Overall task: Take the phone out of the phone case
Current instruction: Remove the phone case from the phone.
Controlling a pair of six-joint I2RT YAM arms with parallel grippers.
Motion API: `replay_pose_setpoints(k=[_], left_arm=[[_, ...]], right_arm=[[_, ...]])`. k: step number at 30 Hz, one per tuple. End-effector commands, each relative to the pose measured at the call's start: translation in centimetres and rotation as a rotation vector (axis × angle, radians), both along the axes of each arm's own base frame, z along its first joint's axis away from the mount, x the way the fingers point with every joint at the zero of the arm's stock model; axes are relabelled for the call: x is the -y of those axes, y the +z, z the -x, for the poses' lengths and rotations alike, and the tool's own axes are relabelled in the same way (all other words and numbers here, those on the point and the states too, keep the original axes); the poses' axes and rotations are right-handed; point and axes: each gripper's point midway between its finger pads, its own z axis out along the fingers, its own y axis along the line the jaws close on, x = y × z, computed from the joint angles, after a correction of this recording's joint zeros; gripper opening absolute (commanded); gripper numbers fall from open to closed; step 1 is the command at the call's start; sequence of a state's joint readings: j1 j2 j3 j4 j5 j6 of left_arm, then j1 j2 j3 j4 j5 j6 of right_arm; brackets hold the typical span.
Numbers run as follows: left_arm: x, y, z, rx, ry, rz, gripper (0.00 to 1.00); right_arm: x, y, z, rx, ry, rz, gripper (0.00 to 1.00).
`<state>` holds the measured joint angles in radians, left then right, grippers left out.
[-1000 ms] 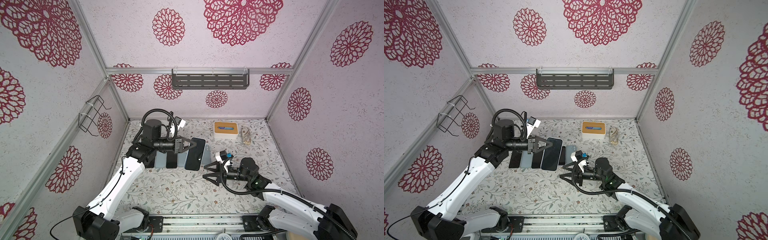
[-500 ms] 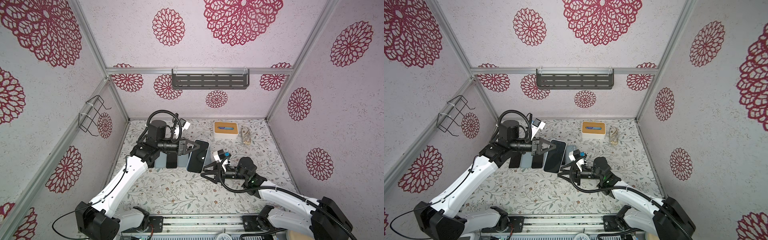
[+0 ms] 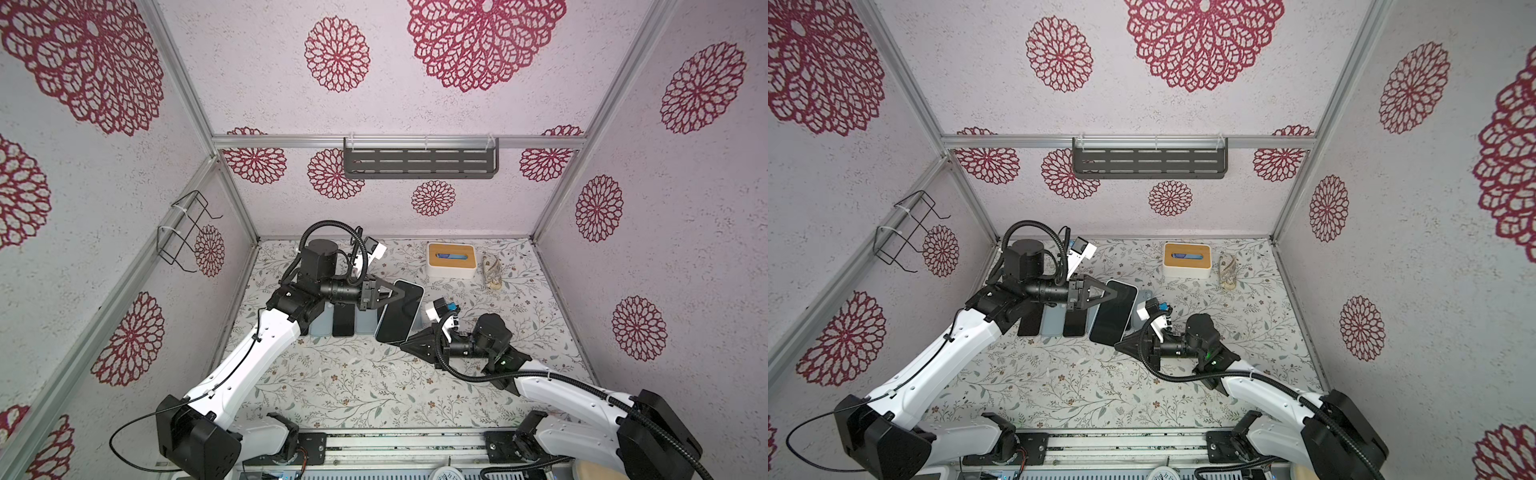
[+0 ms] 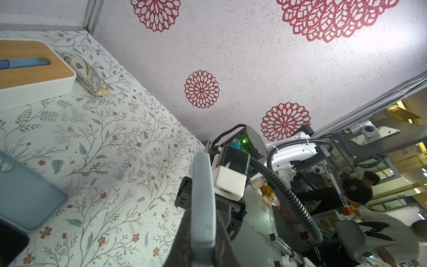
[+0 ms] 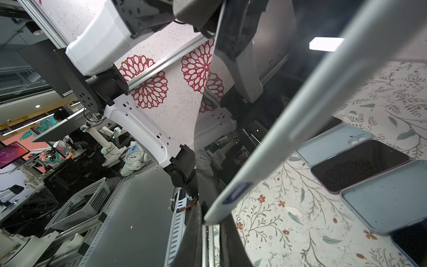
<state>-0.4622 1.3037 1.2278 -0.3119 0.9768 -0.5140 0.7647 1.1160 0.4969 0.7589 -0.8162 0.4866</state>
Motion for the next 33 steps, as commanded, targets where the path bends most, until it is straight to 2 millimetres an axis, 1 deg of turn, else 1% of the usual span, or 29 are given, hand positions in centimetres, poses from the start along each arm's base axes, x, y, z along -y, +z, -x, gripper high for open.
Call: replay_pose_setpoints(k=[1, 4, 7, 8, 10, 12, 13, 16, 18, 20, 21, 22, 24, 26, 27, 30, 33], left_arm=[[0.9, 1.2, -2.0, -0.052, 0.051, 0.045, 0.0], [1.9, 0.3, -2.7, -0.129, 0.054, 0.056, 0.0], [3.0, -1.3, -3.1, -0.221, 0.048, 0.07, 0.0], [3.4, -1.7, -3.1, -0.242, 0.045, 0.078, 0.0], [4.6, -3.4, -2.7, -0.301, 0.028, 0.071, 0.0], [5.5, -4.6, -2.2, -0.331, 0.014, 0.063, 0.0], [5.7, -4.8, -2.1, -0.34, 0.011, 0.072, 0.0], [5.7, -4.4, -2.1, -0.348, 0.014, 0.117, 0.0], [5.6, -4.2, -2.1, -0.335, 0.021, 0.123, 0.0], [5.2, -3.7, -2.3, -0.32, 0.031, 0.134, 0.0], [4.8, -3.2, -2.5, -0.312, 0.04, 0.153, 0.0], [4.2, -2.6, -2.7, -0.301, 0.051, 0.179, 0.0], [3.3, -1.2, -2.9, -0.269, 0.062, 0.225, 0.0], [2.9, -0.3, -2.6, -0.219, 0.069, 0.243, 0.0], [2.9, 0.0, -2.5, -0.199, 0.073, 0.25, 0.0], [2.4, 1.2, -2.2, -0.156, 0.084, 0.311, 0.0], [2.1, 2.6, -1.9, -0.123, 0.079, 0.38, 0.0]], right_arm=[[0.1, 2.5, 1.1, 0.19, 0.019, -0.083, 0.0], [0.2, 2.2, 0.6, 0.249, -0.021, -0.063, 0.0], [0.5, 2.2, -0.2, 0.356, -0.093, -0.061, 0.0], [0.7, 2.4, -0.6, 0.393, -0.125, -0.058, 0.0], [0.9, 2.7, -1.8, 0.473, -0.2, -0.04, 0.0], [1.0, 3.1, -2.9, 0.523, -0.26, -0.014, 0.0], [1.1, 3.3, -3.5, 0.538, -0.292, -0.001, 0.0], [1.7, 3.7, -4.7, 0.541, -0.365, 0.003, 0.0], [2.1, 3.7, -4.3, 0.527, -0.371, -0.018, 0.0], [2.8, 3.4, -3.3, 0.509, -0.358, -0.057, 0.0], [3.2, 3.4, -2.5, 0.504, -0.344, -0.082, 0.07], [3.7, 2.7, -1.7, 0.485, -0.334, -0.094, 0.17], [4.6, 2.0, -0.9, 0.451, -0.333, -0.103, 0.33], [5.1, 1.7, -0.4, 0.401, -0.334, -0.112, 0.45], [5.4, 1.8, -0.6, 0.359, -0.347, -0.119, 0.5], [5.5, 2.4, -0.9, 0.254, -0.358, -0.164, 0.57], [5.1, 3.3, -1.7, 0.136, -0.361, -0.209, 0.6]])
